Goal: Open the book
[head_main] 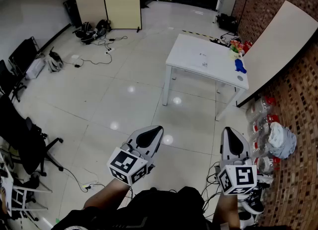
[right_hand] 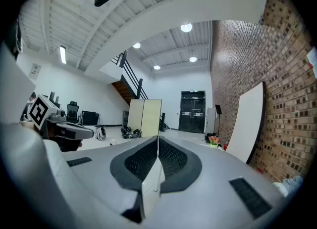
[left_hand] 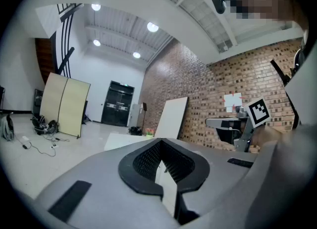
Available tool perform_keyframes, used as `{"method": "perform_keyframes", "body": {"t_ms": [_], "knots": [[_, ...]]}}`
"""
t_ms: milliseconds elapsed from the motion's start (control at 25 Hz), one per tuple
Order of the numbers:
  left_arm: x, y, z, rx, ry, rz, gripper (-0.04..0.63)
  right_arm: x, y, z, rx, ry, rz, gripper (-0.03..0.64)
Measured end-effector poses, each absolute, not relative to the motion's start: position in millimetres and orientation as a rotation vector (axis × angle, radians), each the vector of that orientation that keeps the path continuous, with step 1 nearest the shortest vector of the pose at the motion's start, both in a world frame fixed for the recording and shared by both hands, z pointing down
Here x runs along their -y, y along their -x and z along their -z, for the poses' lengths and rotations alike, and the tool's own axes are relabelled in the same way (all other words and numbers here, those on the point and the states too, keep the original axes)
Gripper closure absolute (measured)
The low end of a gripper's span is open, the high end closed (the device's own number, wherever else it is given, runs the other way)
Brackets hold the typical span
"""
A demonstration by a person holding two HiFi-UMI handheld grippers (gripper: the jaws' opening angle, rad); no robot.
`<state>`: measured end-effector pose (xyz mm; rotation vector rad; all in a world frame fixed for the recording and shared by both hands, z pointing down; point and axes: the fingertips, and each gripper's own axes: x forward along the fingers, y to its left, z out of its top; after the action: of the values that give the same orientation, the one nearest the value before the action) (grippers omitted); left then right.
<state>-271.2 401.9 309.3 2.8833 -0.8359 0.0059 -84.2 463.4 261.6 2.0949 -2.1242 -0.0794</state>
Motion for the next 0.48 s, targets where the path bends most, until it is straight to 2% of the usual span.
{"method": "perform_keyframes", "body": {"t_ms": [240,480], "knots": [[-354.0,266.5,-310.9,0.823,-2.873,0.040,0.600,-405.8,85.1,-266.4,2.131,-2.029,0.108,0.615],[-293.2,215.7,-318.5,0.807,-2.904,-0.026,0.600,-332.2,45.2,-268.5,2.176,-1.970,0.129,0.615]]}}
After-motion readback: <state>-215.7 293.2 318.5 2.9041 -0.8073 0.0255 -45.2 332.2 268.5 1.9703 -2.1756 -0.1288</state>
